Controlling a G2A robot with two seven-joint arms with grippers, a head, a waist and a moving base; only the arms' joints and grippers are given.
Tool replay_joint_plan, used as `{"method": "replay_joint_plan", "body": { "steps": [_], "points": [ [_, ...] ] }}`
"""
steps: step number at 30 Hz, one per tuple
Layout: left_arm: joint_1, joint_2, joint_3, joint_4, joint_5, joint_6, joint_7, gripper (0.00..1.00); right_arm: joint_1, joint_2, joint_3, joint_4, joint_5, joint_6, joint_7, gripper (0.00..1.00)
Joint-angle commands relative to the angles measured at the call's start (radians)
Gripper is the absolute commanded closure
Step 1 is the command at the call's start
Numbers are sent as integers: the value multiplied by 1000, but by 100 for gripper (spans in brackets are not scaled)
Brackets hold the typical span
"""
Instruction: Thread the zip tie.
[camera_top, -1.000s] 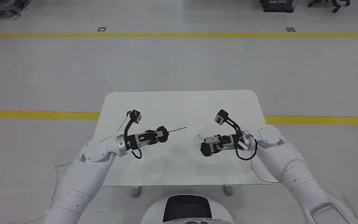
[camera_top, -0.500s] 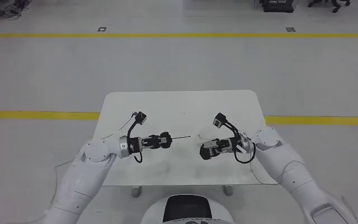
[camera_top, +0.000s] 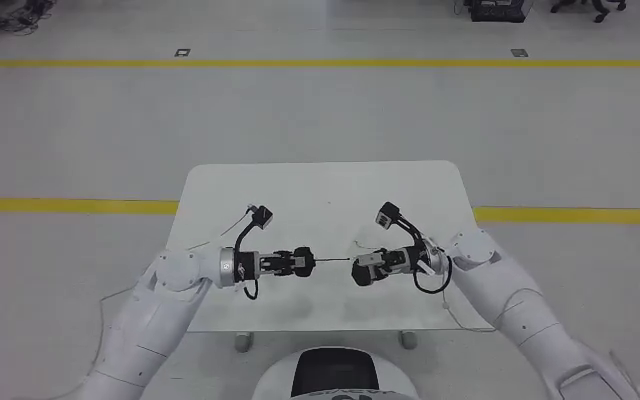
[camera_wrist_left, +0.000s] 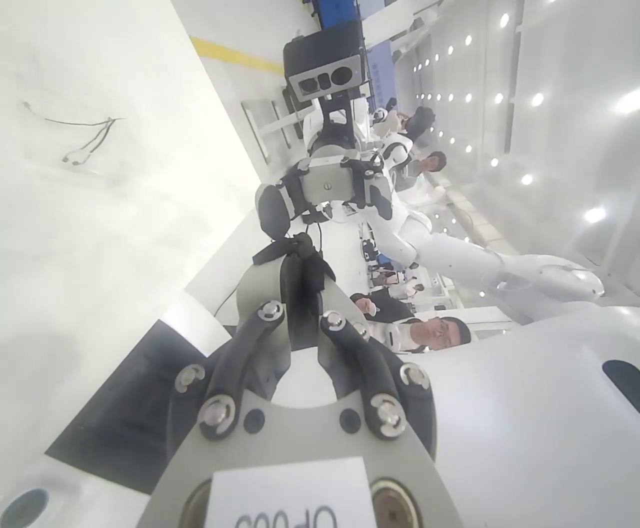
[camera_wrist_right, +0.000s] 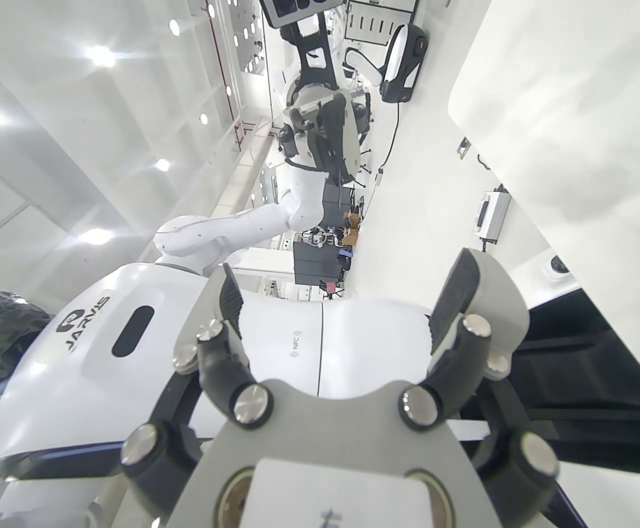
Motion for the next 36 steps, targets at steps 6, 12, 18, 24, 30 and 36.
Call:
{"method": "replay_joint_plan", "body": {
  "steps": [6, 12, 18, 24, 30, 36],
  "points": [
    [-2, 5, 9, -5, -43, 140, 52, 100, -15, -3, 15, -1, -8, 0, -24, 40],
    [-6, 10, 11, 8, -103, 156, 26, 100, -31, -9, 49, 4, 1, 0, -49, 54],
    [-12, 15, 26, 11, -105, 154, 15, 100, -49, -19, 81, 6, 2, 0, -36, 65],
    [-14, 20, 34, 10, -114, 159, 16, 100, -54, -32, 99, 15, -6, 0, -25, 73],
    [-22, 24, 48, 12, -143, 163, -7, 100, -55, -43, 110, 29, -16, 0, -13, 81],
    [-31, 29, 66, 10, -131, 165, -25, 100, -55, -53, 121, 37, -27, 0, -3, 87]
  ]
}}
